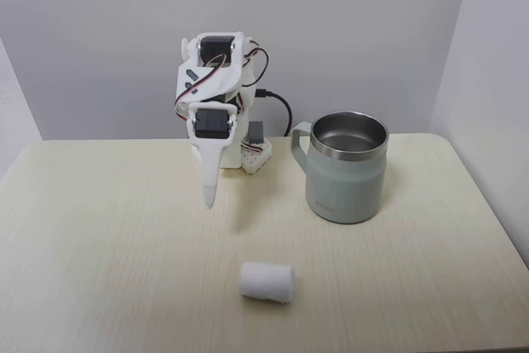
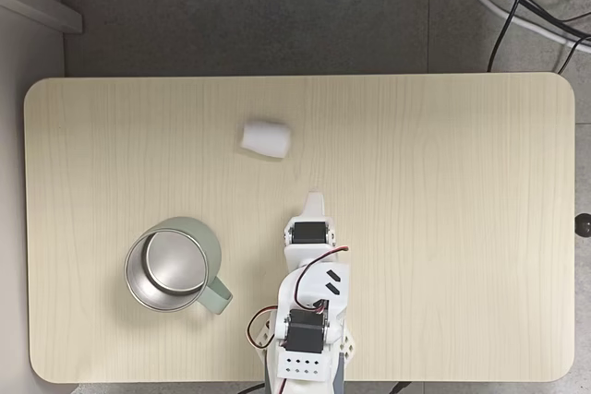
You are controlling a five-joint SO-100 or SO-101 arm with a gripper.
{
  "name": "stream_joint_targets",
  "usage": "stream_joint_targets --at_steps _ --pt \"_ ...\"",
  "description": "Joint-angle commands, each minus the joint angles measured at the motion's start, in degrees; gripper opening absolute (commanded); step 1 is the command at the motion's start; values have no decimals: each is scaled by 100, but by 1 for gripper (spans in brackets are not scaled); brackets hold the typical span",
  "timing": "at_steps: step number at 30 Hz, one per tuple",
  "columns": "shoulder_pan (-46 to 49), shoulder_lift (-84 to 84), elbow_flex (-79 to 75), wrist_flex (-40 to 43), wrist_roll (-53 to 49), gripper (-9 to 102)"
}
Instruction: Grasp a dressing and put it in the cup.
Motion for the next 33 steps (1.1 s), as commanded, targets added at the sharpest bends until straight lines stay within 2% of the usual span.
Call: stream_joint_targets --at_steps 1,18,24,33 --pt "369 35 0 -149 97 0" --pt "378 35 9 -132 158 0" --pt "79 132 1318 598 316 2" --pt "-369 3146 3252 642 1002 18"
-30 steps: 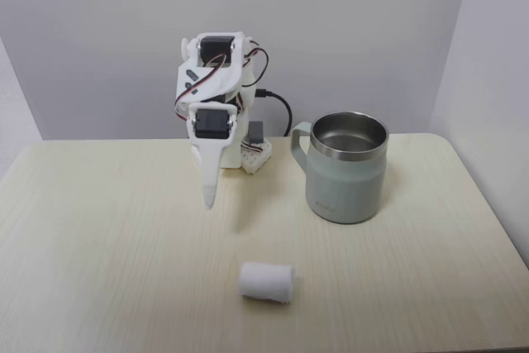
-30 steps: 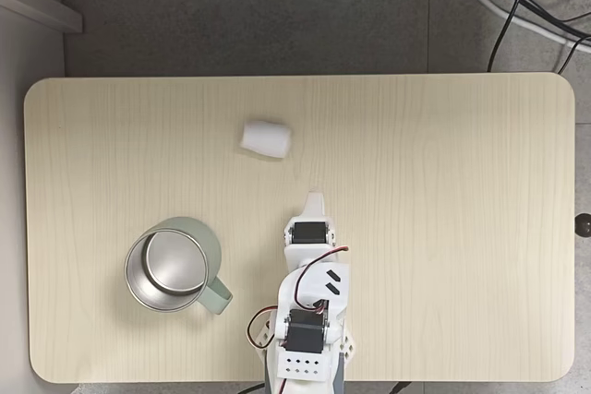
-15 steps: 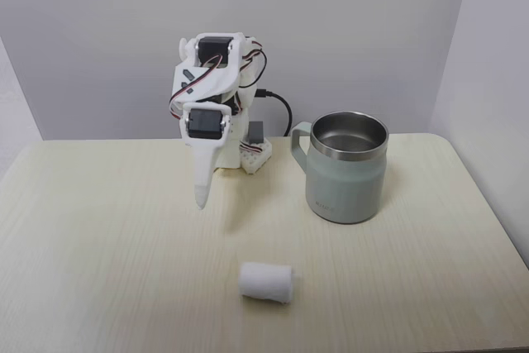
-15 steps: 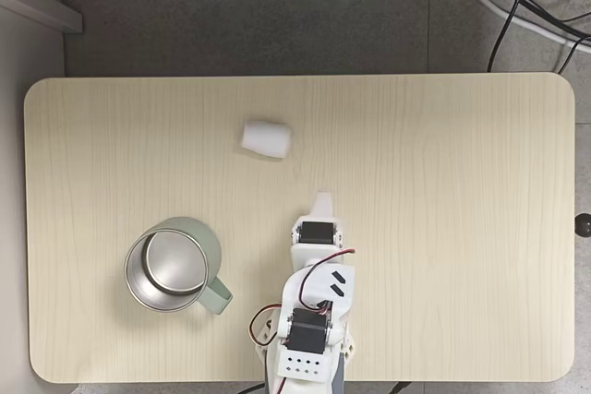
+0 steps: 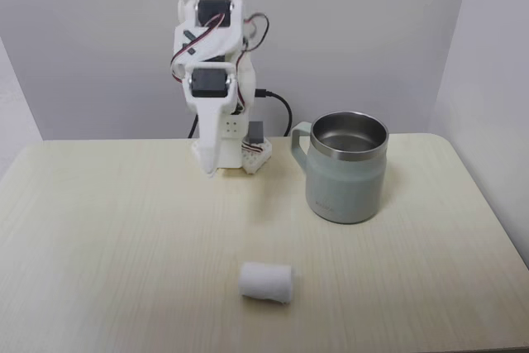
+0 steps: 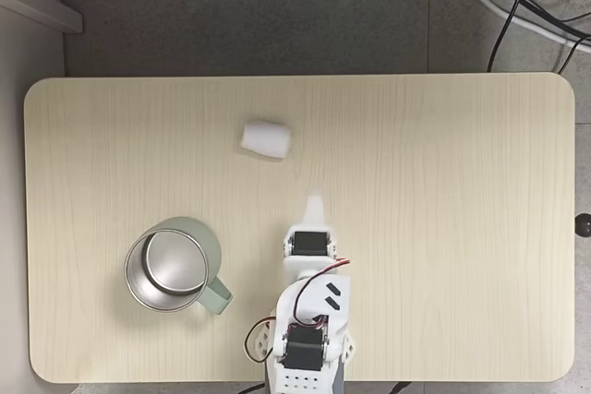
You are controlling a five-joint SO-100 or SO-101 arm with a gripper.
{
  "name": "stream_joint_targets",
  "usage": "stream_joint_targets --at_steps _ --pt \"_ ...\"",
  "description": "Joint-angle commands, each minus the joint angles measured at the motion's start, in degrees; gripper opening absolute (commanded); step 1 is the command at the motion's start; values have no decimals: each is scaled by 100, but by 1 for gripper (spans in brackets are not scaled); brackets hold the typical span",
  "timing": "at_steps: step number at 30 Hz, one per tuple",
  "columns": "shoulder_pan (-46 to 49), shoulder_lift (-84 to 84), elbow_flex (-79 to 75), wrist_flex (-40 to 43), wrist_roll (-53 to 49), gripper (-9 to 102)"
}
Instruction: Grasp a dressing and put it in the cup.
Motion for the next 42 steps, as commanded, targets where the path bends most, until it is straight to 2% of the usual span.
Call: stream_joint_targets --at_steps 1,10,12,16,25,30,32,34,42 --pt "-158 1415 932 62 325 19" --pt "-896 4834 2522 396 870 30" --pt "-1107 5379 2681 308 896 34" --pt "-1468 6126 2742 -44 1143 36" --pt "-1644 7831 3155 -580 1415 35" --pt "-1644 7875 3217 -650 1397 24" --pt "-1626 7875 3217 -650 1521 10" --pt "-1617 7875 3226 -650 1547 1" --pt "-1573 7743 3190 -589 1538 0"
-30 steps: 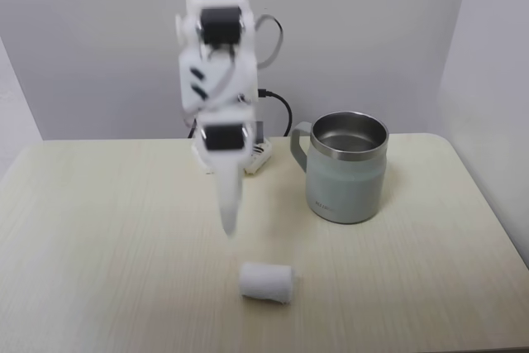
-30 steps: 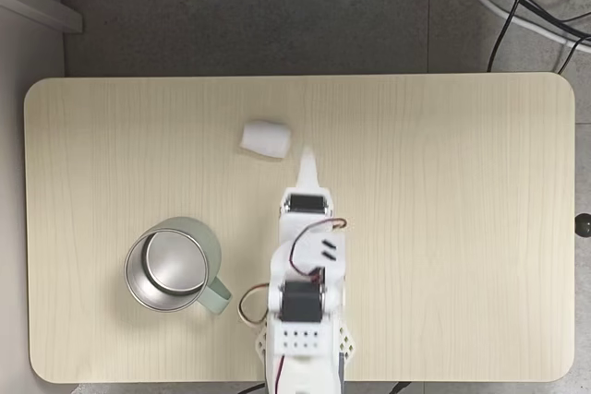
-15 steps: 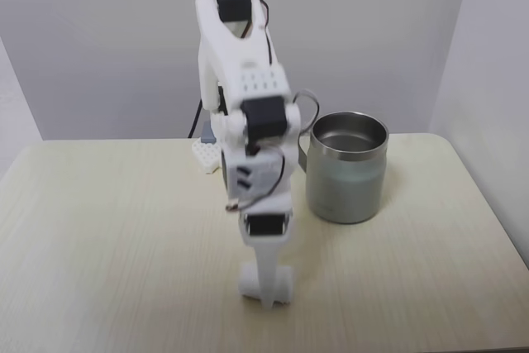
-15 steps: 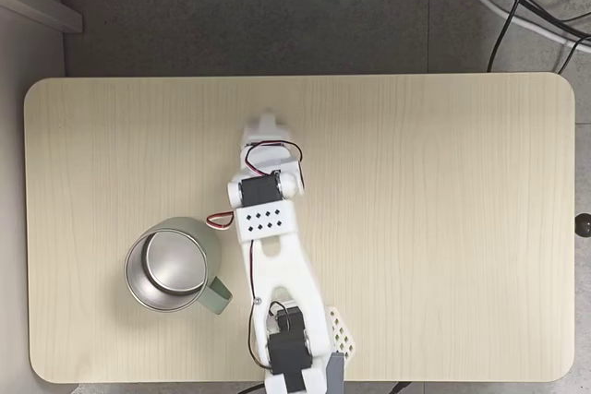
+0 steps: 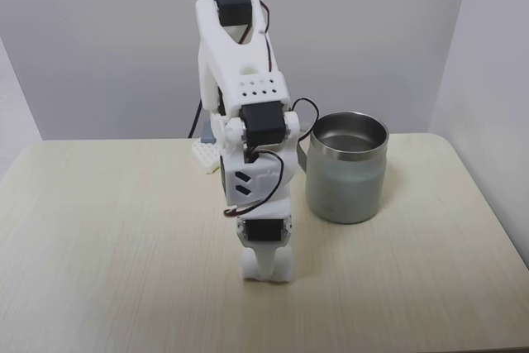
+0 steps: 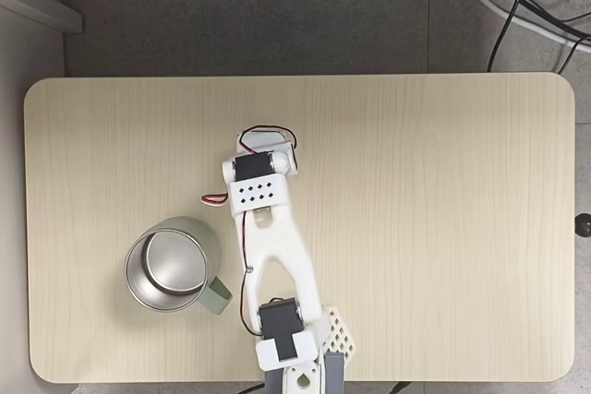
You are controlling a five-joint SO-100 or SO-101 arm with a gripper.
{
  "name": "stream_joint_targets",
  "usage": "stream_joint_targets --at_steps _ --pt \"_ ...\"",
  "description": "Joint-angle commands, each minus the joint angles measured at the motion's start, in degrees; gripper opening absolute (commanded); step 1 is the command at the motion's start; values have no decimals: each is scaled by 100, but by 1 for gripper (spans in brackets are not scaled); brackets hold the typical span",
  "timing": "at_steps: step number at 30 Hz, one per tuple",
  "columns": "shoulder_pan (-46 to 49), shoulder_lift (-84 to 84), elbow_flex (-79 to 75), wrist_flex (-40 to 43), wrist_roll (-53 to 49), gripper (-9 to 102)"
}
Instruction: Grasp a dressing and put it in the cup.
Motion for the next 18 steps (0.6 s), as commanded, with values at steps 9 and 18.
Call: stream_joint_targets --at_steps 9,18 --pt "237 -1485 1916 2250 -176 0" --pt "-88 -2338 3199 3744 -571 0"
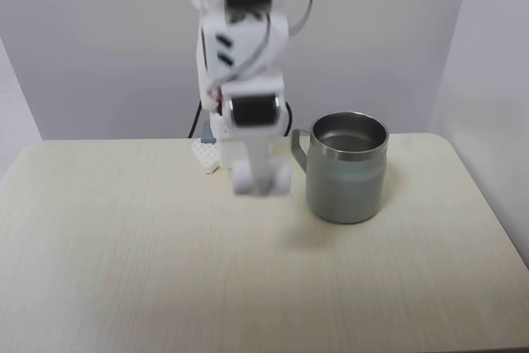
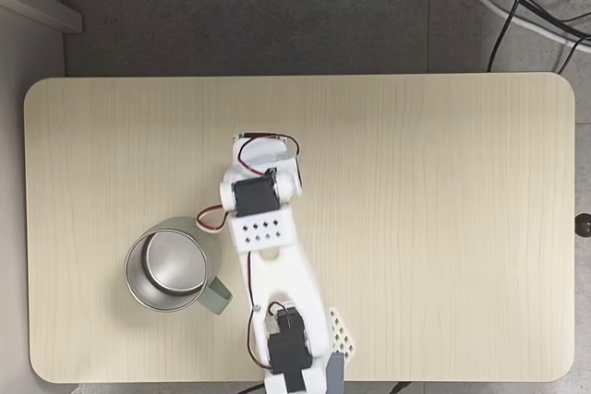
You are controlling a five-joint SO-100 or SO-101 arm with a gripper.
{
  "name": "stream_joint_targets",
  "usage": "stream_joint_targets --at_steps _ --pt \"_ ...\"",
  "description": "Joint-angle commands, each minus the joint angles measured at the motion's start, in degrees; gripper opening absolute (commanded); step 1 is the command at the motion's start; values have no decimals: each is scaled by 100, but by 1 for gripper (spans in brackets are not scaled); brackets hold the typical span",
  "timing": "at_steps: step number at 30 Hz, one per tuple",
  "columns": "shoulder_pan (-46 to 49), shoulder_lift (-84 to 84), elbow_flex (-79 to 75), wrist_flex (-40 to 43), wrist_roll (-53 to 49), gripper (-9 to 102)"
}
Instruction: Grasp a dressing and put it in the cup.
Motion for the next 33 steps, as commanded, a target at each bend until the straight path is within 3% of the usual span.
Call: stream_joint_targets --at_steps 1,15,26,28,30,33 --pt "-422 -396 422 316 -308 0" --pt "-4096 -1169 141 984 -1881 0" --pt "-4368 -1441 -422 984 -2021 1" --pt "-4368 -1529 -527 984 -2030 6" --pt "-4386 -1644 -703 984 -2109 24" --pt "-4412 -1723 -835 984 -2127 32"
